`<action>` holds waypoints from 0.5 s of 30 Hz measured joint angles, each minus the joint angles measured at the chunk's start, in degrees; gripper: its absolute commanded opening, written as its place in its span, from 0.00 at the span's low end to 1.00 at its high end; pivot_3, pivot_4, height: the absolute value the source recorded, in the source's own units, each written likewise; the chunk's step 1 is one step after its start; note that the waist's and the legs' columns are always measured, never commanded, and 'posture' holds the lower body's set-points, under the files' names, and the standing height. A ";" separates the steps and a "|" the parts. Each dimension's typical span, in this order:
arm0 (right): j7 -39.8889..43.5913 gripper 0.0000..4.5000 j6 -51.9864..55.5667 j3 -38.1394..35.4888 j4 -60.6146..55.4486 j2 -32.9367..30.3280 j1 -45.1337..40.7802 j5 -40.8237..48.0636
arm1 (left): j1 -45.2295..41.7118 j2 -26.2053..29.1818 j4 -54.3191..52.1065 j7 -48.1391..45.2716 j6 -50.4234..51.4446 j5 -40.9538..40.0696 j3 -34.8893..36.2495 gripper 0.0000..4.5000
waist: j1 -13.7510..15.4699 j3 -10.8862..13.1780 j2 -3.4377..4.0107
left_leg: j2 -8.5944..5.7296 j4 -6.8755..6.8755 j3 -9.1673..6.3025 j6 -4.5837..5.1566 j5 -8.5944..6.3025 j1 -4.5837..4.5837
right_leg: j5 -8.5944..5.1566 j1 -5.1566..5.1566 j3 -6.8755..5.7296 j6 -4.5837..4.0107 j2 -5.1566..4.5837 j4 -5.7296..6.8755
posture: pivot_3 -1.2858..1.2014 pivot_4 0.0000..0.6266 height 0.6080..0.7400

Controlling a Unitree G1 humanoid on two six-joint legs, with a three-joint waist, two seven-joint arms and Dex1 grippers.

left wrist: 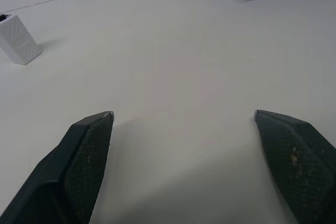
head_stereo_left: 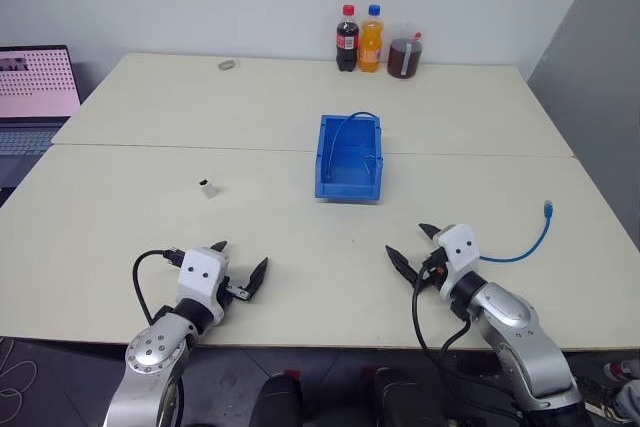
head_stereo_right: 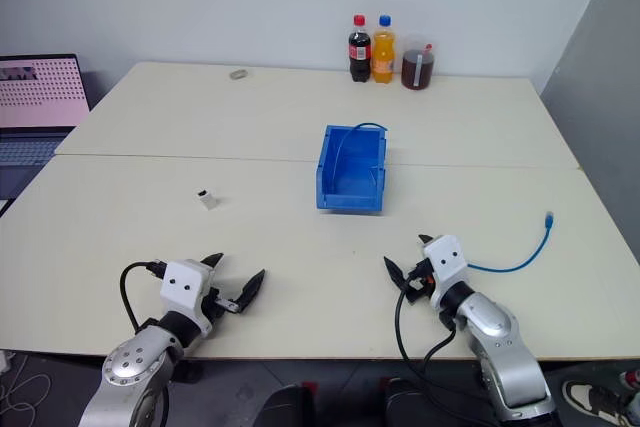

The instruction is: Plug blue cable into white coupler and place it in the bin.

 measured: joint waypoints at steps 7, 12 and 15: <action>0.14 1.00 -0.01 0.03 0.02 0.14 -0.02 -0.38 | 0.02 0.04 -0.30 -0.19 0.37 -0.37 0.00 1.00 | 0.01 0.00 0.00 | 0.00 0.00 0.00 0.00 0.00 0.00 | 0.00 0.00 0.00 0.00 0.00 0.00 | 0.52 0.24 1.00; 0.79 1.00 0.00 0.03 0.15 0.13 -0.28 -0.42 | 0.14 0.27 -0.51 0.35 0.84 -0.10 -0.02 1.00 | 0.01 0.00 0.00 | 0.00 0.00 0.00 0.00 0.00 0.00 | 0.00 0.00 0.00 0.00 0.00 0.00 | 0.52 0.24 1.00; 1.16 1.00 -0.01 0.03 0.59 0.13 -0.35 -0.46 | 0.59 0.69 -0.51 -0.61 -0.23 -0.03 -0.04 1.00 | 0.01 0.00 0.00 | 0.00 0.00 0.00 0.00 0.00 0.00 | 0.00 0.00 0.00 0.00 0.00 0.00 | 0.52 0.24 1.00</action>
